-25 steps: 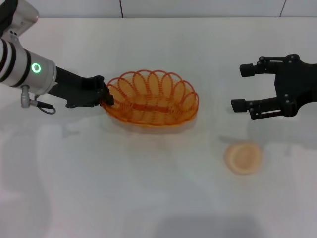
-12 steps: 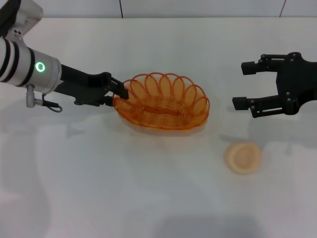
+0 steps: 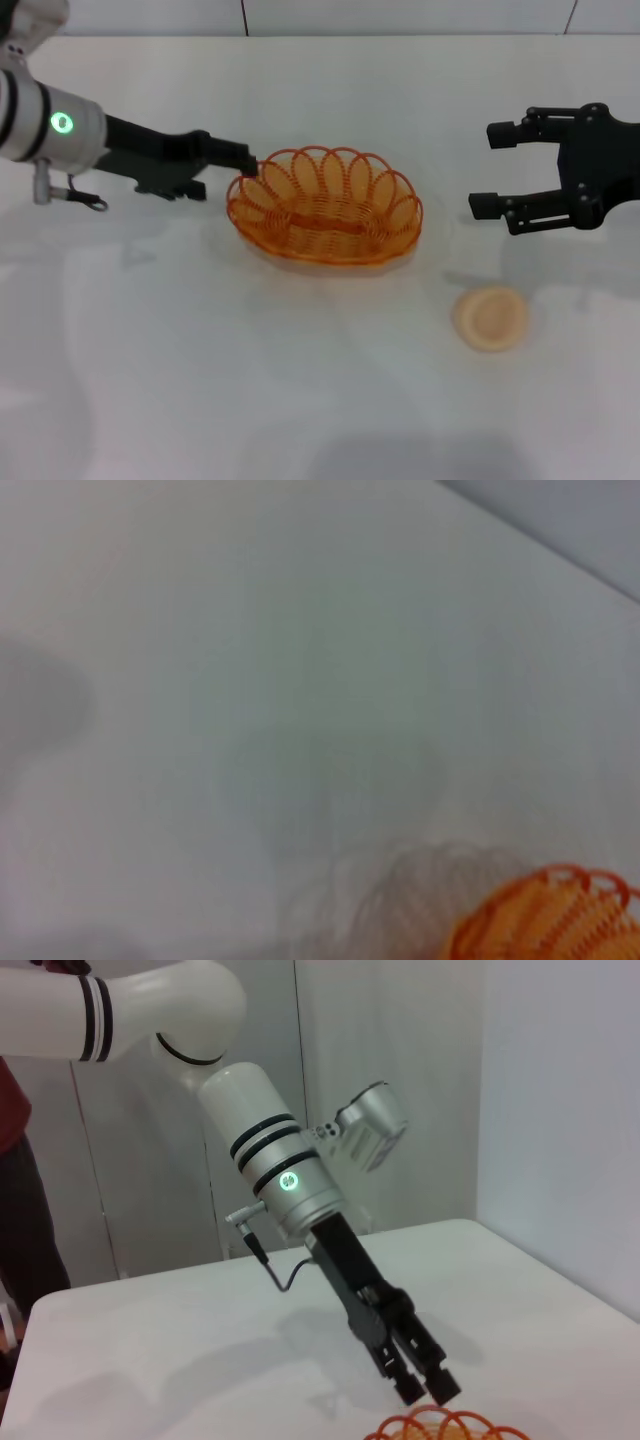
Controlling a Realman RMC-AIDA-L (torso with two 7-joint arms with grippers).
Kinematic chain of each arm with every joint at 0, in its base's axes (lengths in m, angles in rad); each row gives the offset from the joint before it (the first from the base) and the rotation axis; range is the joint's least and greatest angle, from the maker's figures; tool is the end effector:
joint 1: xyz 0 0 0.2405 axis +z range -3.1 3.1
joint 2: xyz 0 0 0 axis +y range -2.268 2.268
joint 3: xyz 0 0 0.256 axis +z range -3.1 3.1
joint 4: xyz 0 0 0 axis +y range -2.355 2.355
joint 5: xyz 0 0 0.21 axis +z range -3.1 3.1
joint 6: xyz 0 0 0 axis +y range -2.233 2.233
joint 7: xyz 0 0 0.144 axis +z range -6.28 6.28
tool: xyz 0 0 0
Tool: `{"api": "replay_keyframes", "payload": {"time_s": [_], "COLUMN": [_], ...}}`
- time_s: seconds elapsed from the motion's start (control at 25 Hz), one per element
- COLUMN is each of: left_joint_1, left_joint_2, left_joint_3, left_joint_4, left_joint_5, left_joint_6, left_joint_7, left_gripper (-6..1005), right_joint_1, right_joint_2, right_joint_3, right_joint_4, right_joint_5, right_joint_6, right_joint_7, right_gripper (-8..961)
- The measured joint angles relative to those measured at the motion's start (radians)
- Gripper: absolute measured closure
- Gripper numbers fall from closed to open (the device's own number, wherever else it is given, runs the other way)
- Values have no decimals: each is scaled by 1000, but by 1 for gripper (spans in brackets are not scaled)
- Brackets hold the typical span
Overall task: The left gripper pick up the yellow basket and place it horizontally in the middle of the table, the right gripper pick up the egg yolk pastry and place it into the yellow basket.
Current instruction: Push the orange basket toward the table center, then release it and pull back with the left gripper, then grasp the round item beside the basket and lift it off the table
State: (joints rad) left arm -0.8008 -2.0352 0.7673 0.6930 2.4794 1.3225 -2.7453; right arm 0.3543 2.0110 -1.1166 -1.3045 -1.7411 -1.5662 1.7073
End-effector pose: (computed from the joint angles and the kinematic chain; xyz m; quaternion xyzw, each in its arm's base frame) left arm -0.2379 0.4060 0.0029 -0.7283 -0.6671 -0.0616 0.1443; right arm 0.1848 0.3233 0.0605 -0.9676 0.0861 0.1971 0.1322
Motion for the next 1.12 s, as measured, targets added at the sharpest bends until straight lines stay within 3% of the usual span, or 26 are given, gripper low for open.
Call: {"api": "replay_keyframes", "payload": {"time_s": [0.2, 0.32, 0.6, 1.12], "left_joint_1": [37, 63, 119, 152], "left_joint_2": [19, 25, 29, 52], "left_joint_3": [-3, -3, 1, 6], "left_joint_4": [79, 143, 254, 375], "left_joint_5": [-70, -117, -157, -83], "left_joint_6": [-5, -6, 19, 348], "left_joint_7": [41, 85, 210, 615], "left_gripper": [234, 106, 105, 105], "right_joint_1": [0, 0, 4, 4], "right_joint_2": [0, 0, 0, 2], "right_joint_3": [5, 7, 4, -38], "right_joint_4": [3, 6, 31, 48], "right_joint_5": [7, 7, 8, 11], "right_joint_6": [1, 3, 9, 27], "right_joint_7": [0, 1, 1, 47], "right_gripper": [123, 123, 123, 124]}}
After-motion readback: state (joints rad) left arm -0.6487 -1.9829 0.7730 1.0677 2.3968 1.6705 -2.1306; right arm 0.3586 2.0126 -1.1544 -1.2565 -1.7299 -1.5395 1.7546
